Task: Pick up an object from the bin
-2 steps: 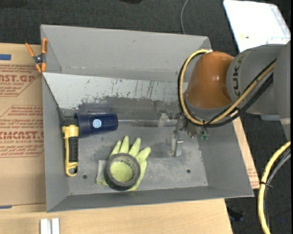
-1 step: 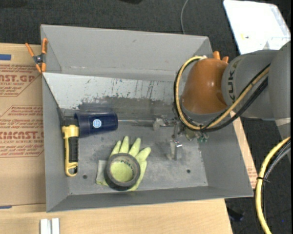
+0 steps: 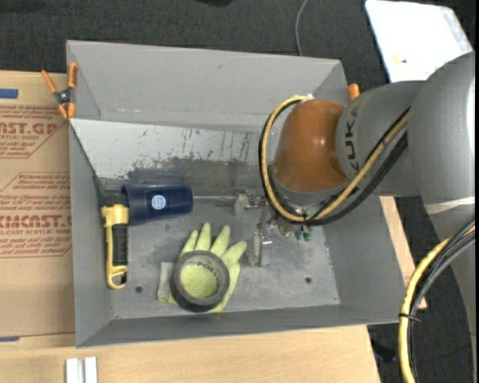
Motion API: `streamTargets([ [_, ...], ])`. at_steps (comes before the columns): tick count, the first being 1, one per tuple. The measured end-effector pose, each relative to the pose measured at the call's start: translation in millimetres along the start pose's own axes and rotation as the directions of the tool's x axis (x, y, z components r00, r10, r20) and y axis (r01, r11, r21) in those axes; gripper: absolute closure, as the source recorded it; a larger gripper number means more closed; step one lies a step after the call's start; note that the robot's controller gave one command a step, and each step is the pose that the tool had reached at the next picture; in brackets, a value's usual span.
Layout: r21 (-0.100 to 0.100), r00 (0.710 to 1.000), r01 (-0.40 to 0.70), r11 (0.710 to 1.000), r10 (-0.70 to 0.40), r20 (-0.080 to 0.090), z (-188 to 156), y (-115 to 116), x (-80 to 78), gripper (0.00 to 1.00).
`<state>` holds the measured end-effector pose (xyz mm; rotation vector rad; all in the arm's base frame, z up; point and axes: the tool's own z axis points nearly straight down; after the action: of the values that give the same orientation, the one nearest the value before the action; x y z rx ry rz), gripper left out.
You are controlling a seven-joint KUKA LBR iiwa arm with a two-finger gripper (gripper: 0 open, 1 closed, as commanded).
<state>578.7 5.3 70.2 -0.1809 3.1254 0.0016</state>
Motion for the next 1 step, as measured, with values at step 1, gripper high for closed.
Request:
streamTargets([
  [1,0.002,0.992,0.123,0.992,-0.123,0.001,0.1,9.0,-13.8,0.0],
])
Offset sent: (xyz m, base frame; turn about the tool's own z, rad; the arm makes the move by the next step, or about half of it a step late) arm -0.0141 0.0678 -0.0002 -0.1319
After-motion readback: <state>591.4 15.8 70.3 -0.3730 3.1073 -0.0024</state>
